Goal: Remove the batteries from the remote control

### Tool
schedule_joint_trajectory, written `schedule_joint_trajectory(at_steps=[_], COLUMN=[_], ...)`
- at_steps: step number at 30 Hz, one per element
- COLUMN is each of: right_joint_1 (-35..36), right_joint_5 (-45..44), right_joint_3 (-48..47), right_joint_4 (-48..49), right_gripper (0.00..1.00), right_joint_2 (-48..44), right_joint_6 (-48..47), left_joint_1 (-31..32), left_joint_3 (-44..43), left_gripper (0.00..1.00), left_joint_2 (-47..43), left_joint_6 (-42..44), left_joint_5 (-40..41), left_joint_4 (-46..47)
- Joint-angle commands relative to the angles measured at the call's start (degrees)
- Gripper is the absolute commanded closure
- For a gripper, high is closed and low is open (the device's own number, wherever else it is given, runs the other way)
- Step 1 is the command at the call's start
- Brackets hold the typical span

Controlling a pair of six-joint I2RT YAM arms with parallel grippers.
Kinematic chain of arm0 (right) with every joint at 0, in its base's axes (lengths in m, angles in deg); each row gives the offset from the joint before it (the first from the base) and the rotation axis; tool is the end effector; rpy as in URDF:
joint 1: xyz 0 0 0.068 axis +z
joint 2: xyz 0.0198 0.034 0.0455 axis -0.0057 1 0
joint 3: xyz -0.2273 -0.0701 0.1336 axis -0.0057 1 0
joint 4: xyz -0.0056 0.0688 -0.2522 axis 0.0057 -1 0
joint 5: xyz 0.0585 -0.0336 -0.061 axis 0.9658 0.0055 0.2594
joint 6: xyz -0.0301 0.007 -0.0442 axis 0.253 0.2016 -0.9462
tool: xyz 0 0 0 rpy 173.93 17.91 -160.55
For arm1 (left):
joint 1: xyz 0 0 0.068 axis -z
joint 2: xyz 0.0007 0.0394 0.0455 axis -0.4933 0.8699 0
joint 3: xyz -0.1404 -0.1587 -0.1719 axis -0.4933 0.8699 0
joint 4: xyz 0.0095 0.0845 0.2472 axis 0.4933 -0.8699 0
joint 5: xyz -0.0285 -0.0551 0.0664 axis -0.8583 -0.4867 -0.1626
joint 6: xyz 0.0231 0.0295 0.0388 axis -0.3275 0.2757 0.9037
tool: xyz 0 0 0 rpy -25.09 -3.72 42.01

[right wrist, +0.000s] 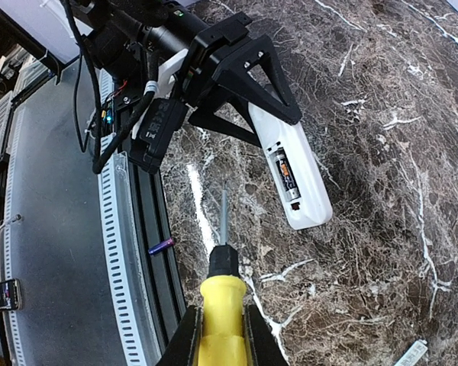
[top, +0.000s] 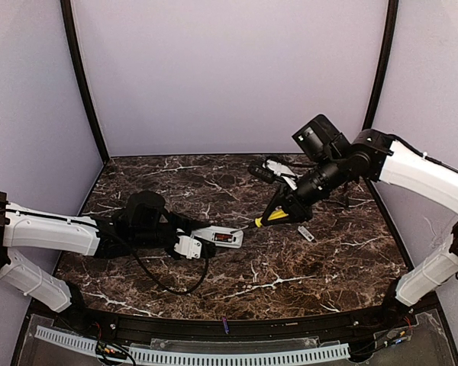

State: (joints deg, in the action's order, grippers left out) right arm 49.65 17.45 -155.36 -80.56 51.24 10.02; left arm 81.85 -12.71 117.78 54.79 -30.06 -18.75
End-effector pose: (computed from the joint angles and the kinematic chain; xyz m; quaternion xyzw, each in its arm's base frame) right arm 0.1752 0.2355 0.3490 -0.5187 0.7568 0.3342 0.2157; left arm 0.1722 -0.2292 0.2131 0.7445 0.3893 0.0292 0.5416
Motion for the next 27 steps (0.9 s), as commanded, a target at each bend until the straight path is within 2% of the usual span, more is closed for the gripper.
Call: schedule_joint_trajectory(at_steps=[1, 27], right_joint_1=[1.9, 7.2], right_joint_5=[-3.6, -17.3], right_joint_3=[-3.0, -8.6], right_joint_4=[-2.4, -1.7], right_gripper=[1.00, 1.00], right_joint_2=[2.1, 10.5], right_joint_6=[-1.2, 1.0], left_joint_1=[0.0, 0.0], left_joint_3=[0.7, 1.1], left_gripper=[1.00, 1.00], left_joint_2=[-1.3, -3.6], left_joint_6=[-0.2, -0.6], left_joint_5=[0.2, -2.8], left_joint_4=[1.1, -0.3])
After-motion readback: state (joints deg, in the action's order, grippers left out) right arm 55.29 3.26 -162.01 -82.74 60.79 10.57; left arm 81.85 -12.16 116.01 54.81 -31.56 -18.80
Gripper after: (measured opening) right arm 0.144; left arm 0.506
